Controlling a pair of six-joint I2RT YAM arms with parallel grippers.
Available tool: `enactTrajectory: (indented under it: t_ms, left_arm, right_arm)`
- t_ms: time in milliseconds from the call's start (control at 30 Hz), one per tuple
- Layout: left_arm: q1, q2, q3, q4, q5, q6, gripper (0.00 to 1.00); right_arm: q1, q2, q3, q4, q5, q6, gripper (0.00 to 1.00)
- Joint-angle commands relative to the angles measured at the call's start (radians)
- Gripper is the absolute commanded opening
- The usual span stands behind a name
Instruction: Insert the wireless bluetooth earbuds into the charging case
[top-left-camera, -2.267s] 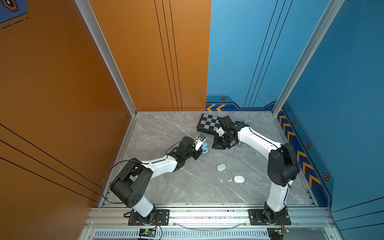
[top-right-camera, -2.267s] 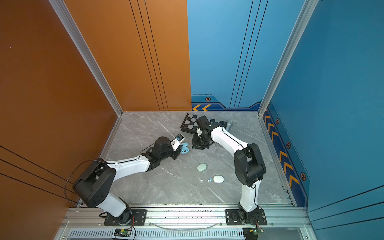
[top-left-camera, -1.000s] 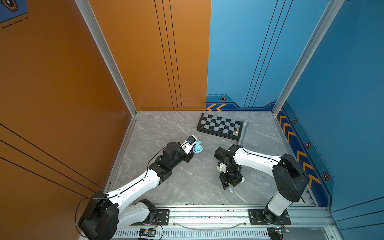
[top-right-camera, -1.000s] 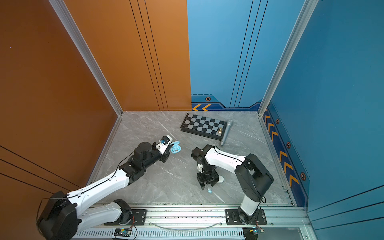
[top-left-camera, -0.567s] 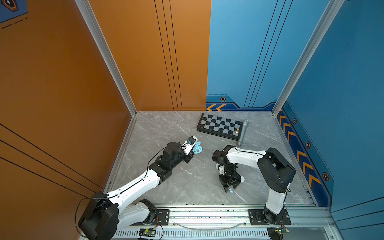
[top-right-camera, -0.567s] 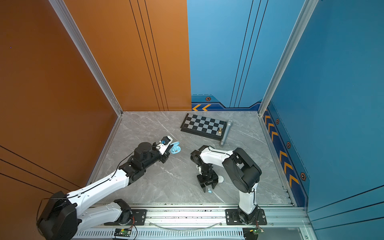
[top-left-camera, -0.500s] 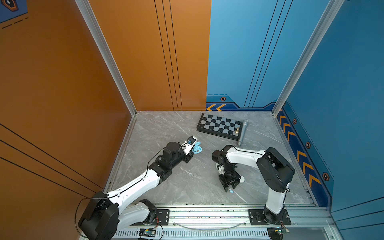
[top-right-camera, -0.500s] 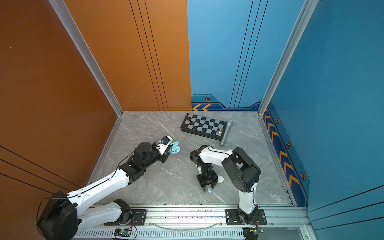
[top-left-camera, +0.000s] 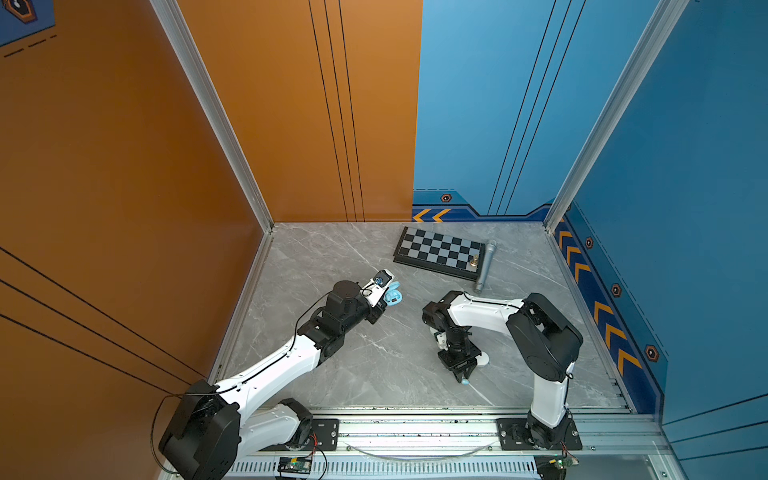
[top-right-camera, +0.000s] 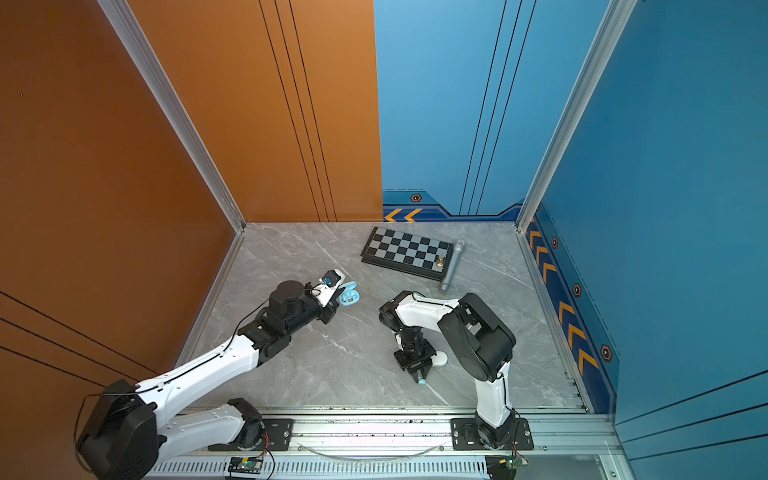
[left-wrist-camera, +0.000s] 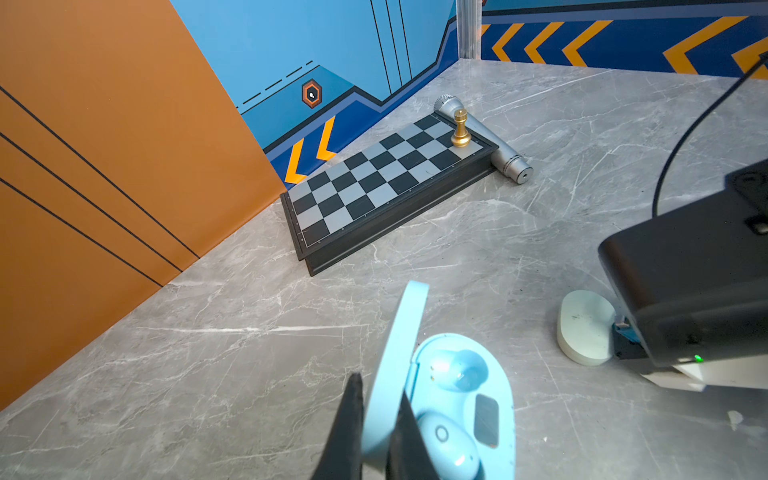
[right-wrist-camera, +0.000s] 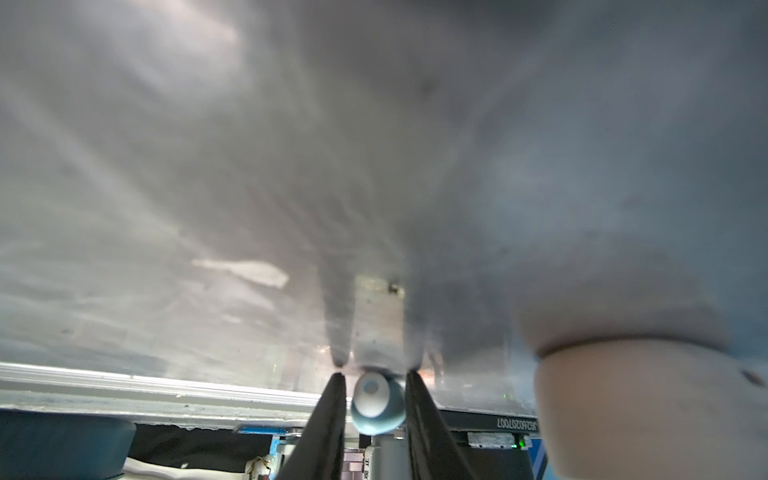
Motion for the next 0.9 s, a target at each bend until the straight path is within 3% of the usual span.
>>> enactTrajectory:
  t_ms: [0,300,533,867]
  left_arm:
    - [0.008,0.003,0.031,-0.008,0.019,0.014,0.0]
    - [0.006,-0.018,0.03,-0.022,0.009,0.021,0.0]
    - [0.006,-0.023,0.031,-0.027,0.004,0.025,0.0]
    - [0.031,-0.032,0.048,-0.024,-0.036,0.001,0.0]
  right_arm:
    - [0.004,0.017,0.012,0.027,0.034,-0.012,0.22]
    - [-0.002,0.016,0.014,0.033,0.036,-0.019,0.12]
    - [-0.002,-0.029,0.035,0.019,0.029,-0.042,0.1]
    - [0.022,-0.061,0.278,-0.081,0.06,-0.172,0.1]
